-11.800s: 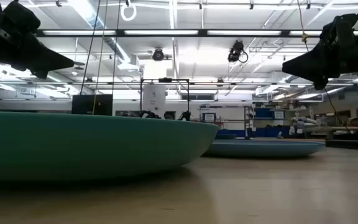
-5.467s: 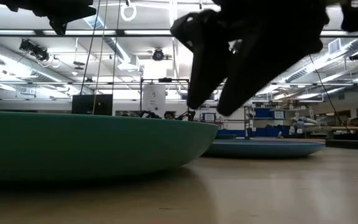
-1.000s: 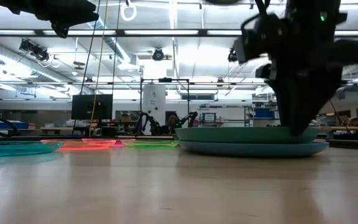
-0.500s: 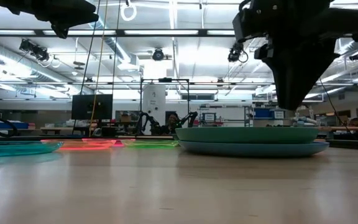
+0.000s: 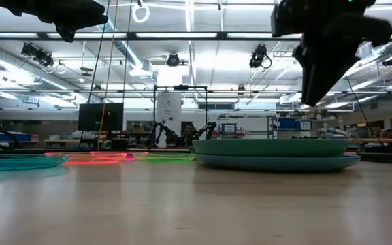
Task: Stack plastic plates
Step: Stack the green plate on top of the blue plate, then stack the dark blue plate on top of the green plate
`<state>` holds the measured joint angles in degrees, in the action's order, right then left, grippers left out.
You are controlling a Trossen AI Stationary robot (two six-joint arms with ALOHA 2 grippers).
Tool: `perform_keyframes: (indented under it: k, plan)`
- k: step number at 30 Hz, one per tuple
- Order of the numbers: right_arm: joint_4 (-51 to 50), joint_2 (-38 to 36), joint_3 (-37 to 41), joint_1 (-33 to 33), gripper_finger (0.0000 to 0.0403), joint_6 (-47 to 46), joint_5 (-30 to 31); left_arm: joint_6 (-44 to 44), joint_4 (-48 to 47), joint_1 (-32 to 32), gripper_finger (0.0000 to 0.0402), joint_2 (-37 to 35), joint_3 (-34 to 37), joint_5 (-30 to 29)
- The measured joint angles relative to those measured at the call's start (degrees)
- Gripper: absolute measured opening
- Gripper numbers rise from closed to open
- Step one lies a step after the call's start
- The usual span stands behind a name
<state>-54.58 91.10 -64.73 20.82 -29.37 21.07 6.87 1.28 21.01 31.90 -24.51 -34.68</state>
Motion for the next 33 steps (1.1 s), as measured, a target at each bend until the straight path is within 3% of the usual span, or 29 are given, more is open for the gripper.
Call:
perform_keyframes:
  k: [4,13,27,33]
  plan:
    - [4.89,-1.83,5.18,-3.40,0.0112,0.74,-3.73,0.00,0.06,-0.01,0.0133,0.02,0.00,0.00]
    - [3.96,-2.00,11.58,-8.31,0.0112,0.97,-7.27,-0.04,0.09,-0.01,0.0133,0.00,0.00,0.00]
    - [-3.08,-2.26,13.22,-13.05,0.0109,0.81,-7.37,-0.11,0.11,-0.01,0.0133,0.00,0.00,0.00]
    - [-2.89,-7.48,13.20,-14.99,0.0108,2.14,-5.05,-0.20,0.11,-0.01,0.0133,0.02,0.00,0.00]
